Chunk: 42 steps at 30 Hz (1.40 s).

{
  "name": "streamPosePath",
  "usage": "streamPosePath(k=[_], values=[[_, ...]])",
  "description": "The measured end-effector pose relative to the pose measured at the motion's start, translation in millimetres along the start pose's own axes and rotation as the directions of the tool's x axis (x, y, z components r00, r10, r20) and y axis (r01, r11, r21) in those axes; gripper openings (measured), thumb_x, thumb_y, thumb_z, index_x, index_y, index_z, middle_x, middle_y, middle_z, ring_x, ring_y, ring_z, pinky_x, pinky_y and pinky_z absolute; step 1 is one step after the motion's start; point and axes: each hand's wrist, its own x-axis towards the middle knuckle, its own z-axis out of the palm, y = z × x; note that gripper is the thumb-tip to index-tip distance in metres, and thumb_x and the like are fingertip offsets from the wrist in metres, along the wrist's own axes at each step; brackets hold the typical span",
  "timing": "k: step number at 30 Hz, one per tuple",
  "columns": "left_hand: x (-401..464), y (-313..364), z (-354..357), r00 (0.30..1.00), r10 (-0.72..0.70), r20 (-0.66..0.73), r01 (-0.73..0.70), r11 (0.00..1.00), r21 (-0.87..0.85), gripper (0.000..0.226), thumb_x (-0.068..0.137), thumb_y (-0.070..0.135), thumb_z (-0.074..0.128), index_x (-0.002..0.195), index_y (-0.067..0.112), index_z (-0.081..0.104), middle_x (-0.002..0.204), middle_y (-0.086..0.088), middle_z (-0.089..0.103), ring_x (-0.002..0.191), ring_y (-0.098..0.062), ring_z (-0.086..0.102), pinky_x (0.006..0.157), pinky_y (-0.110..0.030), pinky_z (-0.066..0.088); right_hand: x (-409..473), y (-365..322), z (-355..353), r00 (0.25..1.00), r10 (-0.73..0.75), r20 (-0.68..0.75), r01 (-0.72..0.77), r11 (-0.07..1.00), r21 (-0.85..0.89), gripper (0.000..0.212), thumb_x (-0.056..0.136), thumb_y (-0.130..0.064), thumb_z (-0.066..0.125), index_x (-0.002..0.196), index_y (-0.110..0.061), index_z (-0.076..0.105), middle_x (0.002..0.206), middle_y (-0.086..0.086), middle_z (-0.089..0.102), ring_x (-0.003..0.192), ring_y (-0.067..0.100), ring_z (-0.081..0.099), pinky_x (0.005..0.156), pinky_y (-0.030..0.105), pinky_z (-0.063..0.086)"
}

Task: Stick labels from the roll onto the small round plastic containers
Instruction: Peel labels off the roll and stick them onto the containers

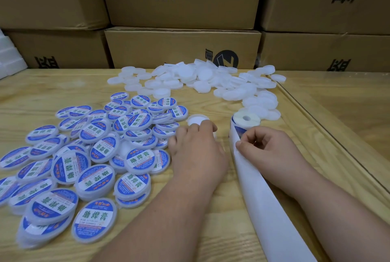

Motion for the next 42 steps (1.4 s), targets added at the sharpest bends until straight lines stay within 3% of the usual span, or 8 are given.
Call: streamPosePath(k=[12, 18, 21, 24, 32, 35, 39, 42], values=[[4, -5, 9, 0.999, -0.03, -0.012, 0.031, 0.999, 0.043, 0.029, 0.094, 0.046, 0.05, 0.106, 0.028, 0.069, 0.143, 0.005, 0.04, 0.134, -0.024, 0.024, 0.104, -0.041, 0.019, -6, -9, -9, 0.966, -0.017, 0.257, 0.009, 1.0, 0.03, 0.017, 0.061, -0.013, 0.047, 0.056, -0.006, 0.032, 0.062, 0.013, 0.022, 0.062, 0.029, 0.018, 0.058, 0.04, 0.015], [8, 0, 4, 0.995, 0.058, -0.087, -0.077, 0.968, -0.239, 0.026, 0.102, 0.043, 0.044, 0.081, 0.029, 0.048, 0.149, 0.0, 0.048, 0.145, -0.02, 0.029, 0.113, -0.043, 0.025, -6, -11, -13, 0.939, -0.053, 0.339, 0.002, 0.989, 0.149, 0.025, 0.059, -0.006, 0.047, 0.046, -0.019, 0.029, 0.053, 0.002, 0.022, 0.05, 0.015, 0.019, 0.048, 0.025, 0.018], [6, 1, 0, 0.99, 0.07, -0.121, -0.118, 0.879, -0.462, 0.03, 0.1, 0.034, 0.048, 0.072, 0.022, 0.046, 0.098, 0.008, 0.069, 0.1, -0.012, 0.061, 0.081, -0.036, 0.046, -6, -9, -9, 0.956, -0.071, 0.284, 0.027, 0.987, 0.155, 0.022, 0.067, -0.013, 0.05, 0.046, -0.011, 0.043, 0.051, 0.008, 0.036, 0.05, 0.015, 0.032, 0.048, 0.023, 0.029], [3, 2, -1, 0.994, 0.053, -0.096, -0.097, 0.827, -0.554, 0.025, 0.083, 0.039, 0.054, 0.068, 0.022, 0.043, 0.059, 0.011, 0.056, 0.058, -0.013, 0.05, 0.055, -0.03, 0.042, -5, -6, -5, 0.974, -0.101, 0.202, 0.082, 0.992, 0.1, 0.035, 0.083, -0.035, 0.058, 0.054, -0.014, 0.056, 0.051, 0.002, 0.052, 0.053, 0.015, 0.047, 0.053, 0.026, 0.039], [6, -2, -1, 0.997, 0.037, 0.07, 0.021, 0.725, -0.689, 0.026, 0.071, 0.056, 0.062, 0.094, 0.049, 0.054, 0.084, 0.022, 0.067, 0.075, 0.002, 0.063, 0.069, -0.026, 0.05, -4, -7, -3, 0.986, -0.076, 0.145, 0.05, 0.983, 0.178, 0.031, 0.09, -0.043, 0.064, 0.068, -0.022, 0.07, 0.054, -0.009, 0.059, 0.05, 0.005, 0.053, 0.05, 0.012, 0.042], [7, -3, -1, 0.995, 0.036, 0.095, 0.046, 0.674, -0.737, 0.016, 0.08, 0.048, 0.059, 0.09, 0.038, 0.067, 0.079, 0.018, 0.07, 0.076, -0.007, 0.068, 0.076, -0.036, 0.056, -4, -6, -3, 0.986, -0.064, 0.153, 0.038, 0.986, 0.163, 0.011, 0.091, -0.027, 0.075, 0.082, -0.022, 0.077, 0.071, 0.01, 0.069, 0.06, 0.009, 0.057, 0.055, 0.021, 0.048], [7, -5, -2, 0.992, 0.094, 0.085, -0.008, 0.72, -0.694, 0.009, 0.09, 0.035, 0.062, 0.085, 0.034, 0.07, 0.075, 0.026, 0.067, 0.066, 0.004, 0.059, 0.059, -0.015, 0.042, -3, -4, -2, 0.987, -0.03, 0.159, 0.015, 0.995, 0.095, 0.006, 0.09, -0.016, 0.074, 0.085, -0.017, 0.076, 0.082, 0.011, 0.073, 0.069, 0.011, 0.061, 0.064, 0.029, 0.049], [7, -6, -3, 0.989, 0.111, 0.101, -0.005, 0.697, -0.717, 0.007, 0.09, 0.031, 0.067, 0.085, 0.035, 0.071, 0.082, 0.023, 0.07, 0.074, -0.002, 0.065, 0.06, -0.015, 0.048, -2, -4, -3, 0.987, -0.018, 0.161, -0.004, 0.991, 0.135, 0.01, 0.087, -0.022, 0.075, 0.082, -0.014, 0.074, 0.081, 0.017, 0.071, 0.07, 0.016, 0.058, 0.066, 0.036, 0.045]])
